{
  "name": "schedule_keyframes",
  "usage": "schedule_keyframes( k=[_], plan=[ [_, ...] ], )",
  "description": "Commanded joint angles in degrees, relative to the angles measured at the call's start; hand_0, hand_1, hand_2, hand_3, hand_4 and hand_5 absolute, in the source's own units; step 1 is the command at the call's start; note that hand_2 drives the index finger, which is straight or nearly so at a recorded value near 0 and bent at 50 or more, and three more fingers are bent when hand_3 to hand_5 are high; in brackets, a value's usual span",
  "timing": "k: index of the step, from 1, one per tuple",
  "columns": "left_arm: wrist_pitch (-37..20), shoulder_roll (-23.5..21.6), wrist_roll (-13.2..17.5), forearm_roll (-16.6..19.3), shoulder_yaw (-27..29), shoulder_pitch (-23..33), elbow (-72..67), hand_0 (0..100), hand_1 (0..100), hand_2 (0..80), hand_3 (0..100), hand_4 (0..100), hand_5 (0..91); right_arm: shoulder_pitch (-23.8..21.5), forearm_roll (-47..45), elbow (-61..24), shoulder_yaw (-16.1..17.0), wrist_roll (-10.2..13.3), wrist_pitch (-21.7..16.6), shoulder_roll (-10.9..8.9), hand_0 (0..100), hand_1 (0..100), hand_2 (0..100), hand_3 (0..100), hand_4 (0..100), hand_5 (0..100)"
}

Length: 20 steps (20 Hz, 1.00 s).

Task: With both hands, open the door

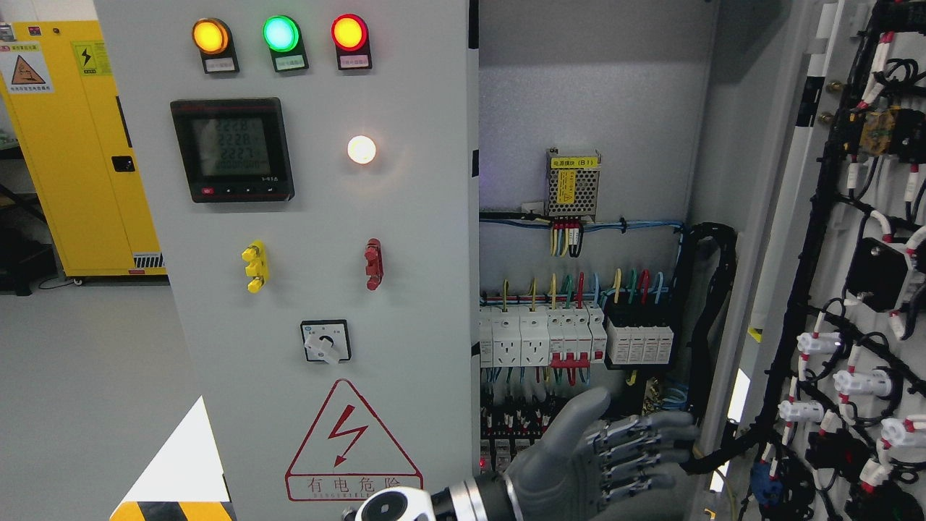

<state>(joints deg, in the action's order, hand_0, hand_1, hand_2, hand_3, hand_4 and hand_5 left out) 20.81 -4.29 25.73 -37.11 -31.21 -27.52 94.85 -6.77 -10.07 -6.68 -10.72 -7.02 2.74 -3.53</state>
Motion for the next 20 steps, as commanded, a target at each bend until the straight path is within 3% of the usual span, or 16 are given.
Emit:
schedule_keyframes(
  k=[1,5,10,15,17,20],
  plan=[
    [-5.23,-4.15,-0.07,14.06,6.24,21.25,2.19,0,0,0.0,0,0,0.0,0.00,0.05,0.00,0.00,-0.01,-0.01,-0.16,20,12,0,0,0,0],
    [-14.19,-2.40,-0.86,23.04,13.35,31.28,-9.56,0,0,0.0,0,0,0.0,0.18,0.05,0.00,0.09,-0.01,-0.01,-0.07,20,12,0,0,0,0],
    [-21.50,2.17,-0.86,23.58,21.52,32.79,-37.23,0,0,0.0,0,0,0.0,0.18,0.05,0.00,0.09,-0.01,-0.01,-0.07,20,12,0,0,0,0],
    [-30.64,3.23,-2.52,23.40,23.73,30.08,-67.99,0,0,0.0,0,0,0.0,0.18,-0.04,0.00,0.09,-0.01,-0.01,-0.25,20,12,0,0,0,0],
    [-31.18,2.71,-2.97,22.87,23.82,25.96,-83.53,0,0,0.0,0,0,0.0,0.18,-0.04,0.00,0.09,-0.01,-0.01,-0.16,20,12,0,0,0,0],
    [-31.18,2.44,-3.06,22.87,23.65,24.09,-94.49,0,0,0.0,0,0,0.0,0.18,-0.04,0.00,0.09,-0.01,-0.01,-0.25,20,12,0,0,0,0]
  ],
)
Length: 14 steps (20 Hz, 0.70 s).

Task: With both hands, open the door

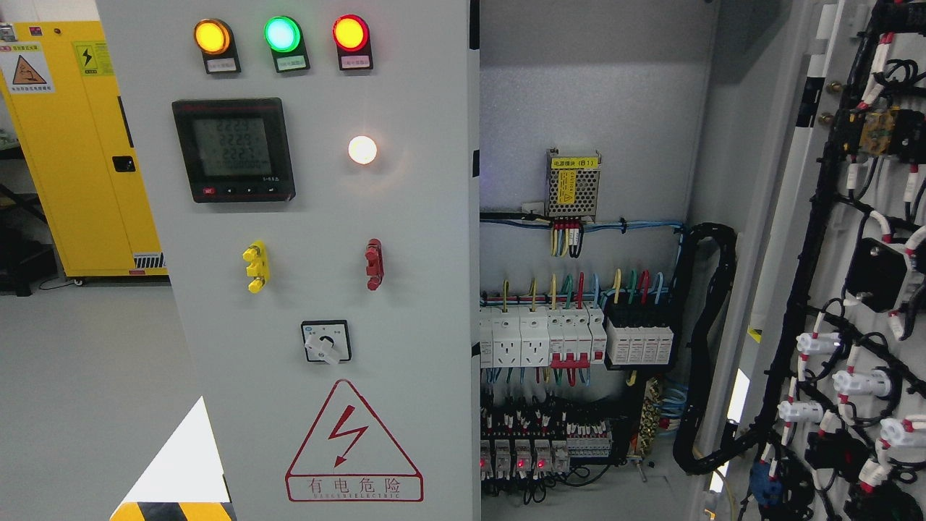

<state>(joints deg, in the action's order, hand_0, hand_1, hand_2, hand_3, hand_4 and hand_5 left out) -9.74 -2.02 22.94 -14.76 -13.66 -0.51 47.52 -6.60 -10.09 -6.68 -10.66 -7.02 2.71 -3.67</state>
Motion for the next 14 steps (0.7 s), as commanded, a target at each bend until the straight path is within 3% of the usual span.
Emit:
schedule_keyframes(
  k=[1,7,9,12,13,14],
  plan=[
    [-0.37,0.00,-0.26,0.70,6.10,-2.57,-47.52,0,0,0.0,0,0,0.0,0.01,-0.01,0.00,0.02,-0.01,0.01,-0.11,20,12,0,0,0,0],
    [-0.02,-1.23,-0.08,1.23,5.75,-0.37,-48.84,0,0,0.0,0,0,0.0,0.01,-0.01,0.00,0.02,-0.01,0.01,-0.11,20,12,0,0,0,0],
    [0.51,-0.71,-1.48,1.32,5.67,-0.28,-50.76,0,0,0.0,0,0,0.0,0.01,0.07,0.00,0.02,-0.01,0.01,-0.11,20,12,0,0,0,0],
    [0.60,-0.53,-12.87,2.28,4.35,-0.37,-52.53,0,0,0.0,0,0,0.0,0.18,-0.10,-0.09,0.02,-0.01,0.01,-0.02,20,12,0,0,0,0],
    [0.60,-0.53,-15.27,2.46,3.82,-0.37,-52.53,0,0,0.0,0,0,0.0,0.18,0.16,-0.09,0.02,-0.01,0.01,0.07,20,12,0,0,0,0],
    [0.77,-0.53,-15.46,2.46,3.38,-0.37,-52.62,0,0,0.0,0,0,0.0,0.18,0.16,-0.09,0.02,-0.01,0.01,0.24,20,12,0,0,0,0]
  ],
)
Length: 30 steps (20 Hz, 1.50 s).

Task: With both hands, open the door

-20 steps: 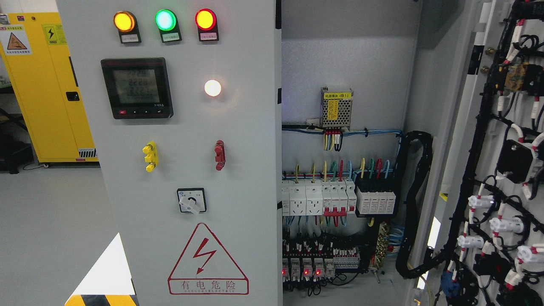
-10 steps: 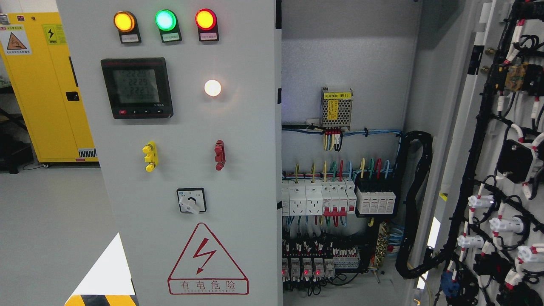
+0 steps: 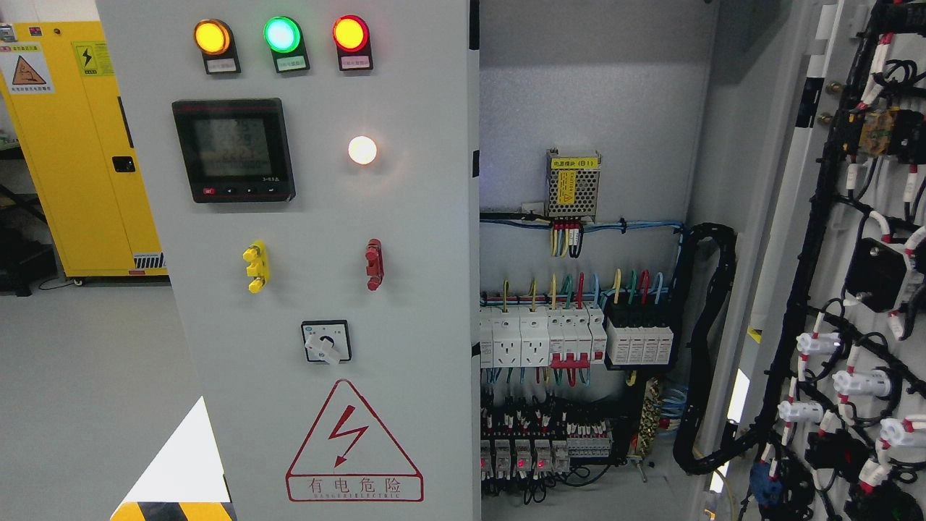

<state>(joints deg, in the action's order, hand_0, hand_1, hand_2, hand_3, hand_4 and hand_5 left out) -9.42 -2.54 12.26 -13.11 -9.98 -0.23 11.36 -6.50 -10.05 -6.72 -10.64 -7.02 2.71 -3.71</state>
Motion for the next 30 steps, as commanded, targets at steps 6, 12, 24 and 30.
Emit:
schedule_keyframes(
  k=[6,12,24,30],
  plan=[
    [5.03,0.17,-4.53,1.16,-1.18,-0.65,-16.19,0,0,0.0,0,0,0.0,0.09,-0.06,-1.97,0.01,-0.01,0.01,0.55,20,12,0,0,0,0],
    [4.50,0.26,-4.53,0.98,-1.01,-0.65,-15.84,0,0,0.0,0,0,0.0,-4.73,0.21,-24.85,-0.17,0.08,-0.08,-0.15,20,12,0,0,0,0],
    [4.41,0.26,-4.44,0.63,-0.92,-1.18,-15.67,0,0,0.0,0,0,0.0,-17.84,-0.32,-102.94,-0.78,0.25,0.01,-3.76,20,12,0,0,0,0],
    [4.41,0.08,-4.53,0.63,-0.92,-1.53,-15.23,0,0,0.0,0,0,0.0,-17.66,-0.23,-113.17,-1.13,0.26,-7.24,-4.02,20,12,0,0,0,0]
  ],
)
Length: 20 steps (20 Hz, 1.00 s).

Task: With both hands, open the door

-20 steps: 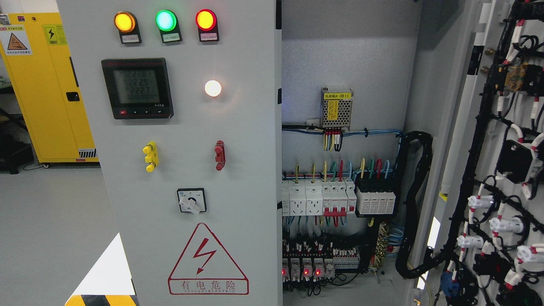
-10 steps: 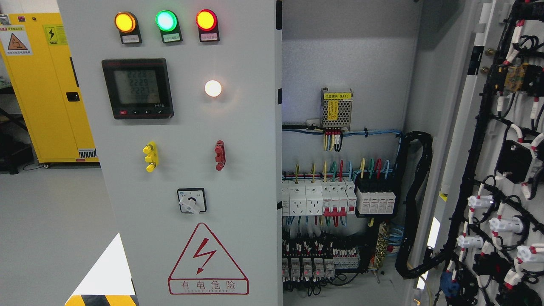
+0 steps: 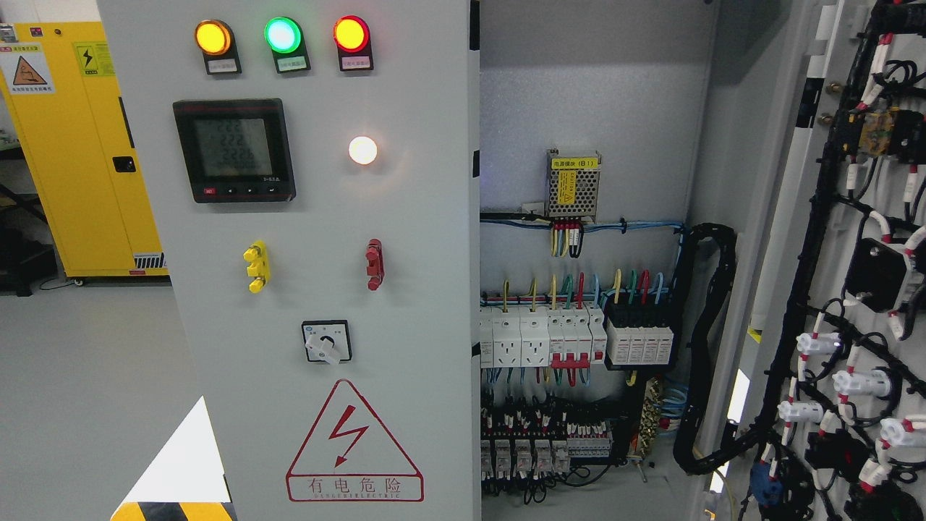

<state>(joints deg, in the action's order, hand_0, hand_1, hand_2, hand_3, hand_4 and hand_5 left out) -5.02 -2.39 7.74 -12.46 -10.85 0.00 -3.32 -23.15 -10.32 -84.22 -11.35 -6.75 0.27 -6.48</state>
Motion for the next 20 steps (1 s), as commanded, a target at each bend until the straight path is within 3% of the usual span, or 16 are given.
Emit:
schedule_keyframes(
  k=[1,3,7,11,15,20],
  plan=[
    [0.01,0.02,0.00,-0.02,-0.05,-1.76,0.67,0,0,0.0,0,0,0.0,-1.11,0.04,-35.57,-0.43,-0.02,-8.06,-2.29,20,12,0,0,0,0],
    [0.10,0.10,0.00,-0.02,0.04,-1.76,1.65,0,0,0.0,0,0,0.0,-0.06,-0.05,-35.57,-0.78,-0.10,-10.64,-2.66,20,12,0,0,0,0],
    [0.10,-0.16,0.00,-0.02,0.04,-1.76,1.65,0,0,0.0,0,0,0.0,4.42,0.04,-35.57,-2.88,-0.11,-11.17,-1.96,20,12,0,0,0,0],
    [0.10,0.02,0.00,-0.02,0.12,-1.76,1.56,0,0,0.0,0,0,0.0,12.23,0.13,-35.40,-4.91,-0.19,-11.00,-1.51,20,12,0,0,0,0],
    [0.10,0.02,0.00,-0.02,0.04,-1.76,1.65,0,0,0.0,0,0,0.0,23.38,0.22,-32.07,-5.18,0.07,-9.16,-0.46,20,12,0,0,0,0],
    [0.10,0.02,0.00,-0.02,-0.05,-1.84,1.83,0,0,0.0,0,0,0.0,35.34,-0.05,-26.18,-4.21,0.42,-2.31,2.35,20,12,0,0,0,0]
  ],
)
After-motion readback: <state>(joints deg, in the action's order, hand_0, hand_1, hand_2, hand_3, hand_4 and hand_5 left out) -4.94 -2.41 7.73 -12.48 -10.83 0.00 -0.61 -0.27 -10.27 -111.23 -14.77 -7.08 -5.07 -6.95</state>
